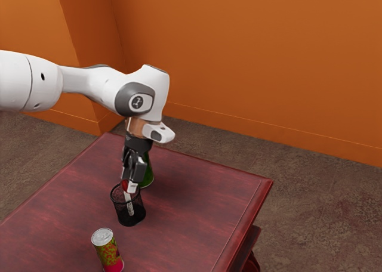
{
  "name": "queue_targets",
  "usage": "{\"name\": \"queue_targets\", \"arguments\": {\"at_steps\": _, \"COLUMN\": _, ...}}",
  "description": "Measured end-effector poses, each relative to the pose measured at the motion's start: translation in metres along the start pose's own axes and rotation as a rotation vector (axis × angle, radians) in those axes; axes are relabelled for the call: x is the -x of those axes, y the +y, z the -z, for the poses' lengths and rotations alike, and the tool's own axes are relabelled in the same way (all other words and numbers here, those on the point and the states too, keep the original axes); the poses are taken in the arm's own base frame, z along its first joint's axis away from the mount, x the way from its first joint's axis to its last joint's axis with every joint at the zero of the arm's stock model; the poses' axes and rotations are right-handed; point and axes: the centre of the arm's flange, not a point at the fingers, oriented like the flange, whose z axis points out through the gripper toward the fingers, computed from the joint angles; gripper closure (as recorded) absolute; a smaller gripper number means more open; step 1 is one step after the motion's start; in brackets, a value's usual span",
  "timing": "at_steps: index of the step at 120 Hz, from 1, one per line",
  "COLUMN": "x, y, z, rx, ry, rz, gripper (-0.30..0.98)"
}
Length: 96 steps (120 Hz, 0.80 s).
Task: Take the marker out of the pen holder and place it to the left of the pen holder.
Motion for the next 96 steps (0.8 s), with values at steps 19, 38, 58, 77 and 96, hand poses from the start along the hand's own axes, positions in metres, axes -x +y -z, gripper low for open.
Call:
{"name": "queue_targets", "arguments": {"at_steps": 19, "x": 0.004, "y": -0.008, "z": 0.001, "rx": -0.002, "ry": 0.019, "rz": 0.018, "gripper": 0.42}}
{"name": "queue_targets", "arguments": {"at_steps": 38, "x": 0.009, "y": -0.01, "z": 0.001, "rx": 0.008, "ry": 0.005, "rz": 0.027, "gripper": 0.59}}
{"name": "queue_targets", "arguments": {"at_steps": 58, "x": 0.011, "y": -0.009, "z": 0.0, "rx": 0.009, "ry": -0.014, "rz": 0.036, "gripper": 0.7}}
{"name": "queue_targets", "arguments": {"at_steps": 77, "x": 0.02, "y": -0.004, "z": 0.012, "rx": -0.015, "ry": -0.013, "rz": 0.072, "gripper": 0.74}}
{"name": "queue_targets", "arguments": {"at_steps": 96, "x": 0.048, "y": 0.01, "z": 0.044, "rx": -0.061, "ry": -0.003, "rz": 0.122, "gripper": 0.76}}
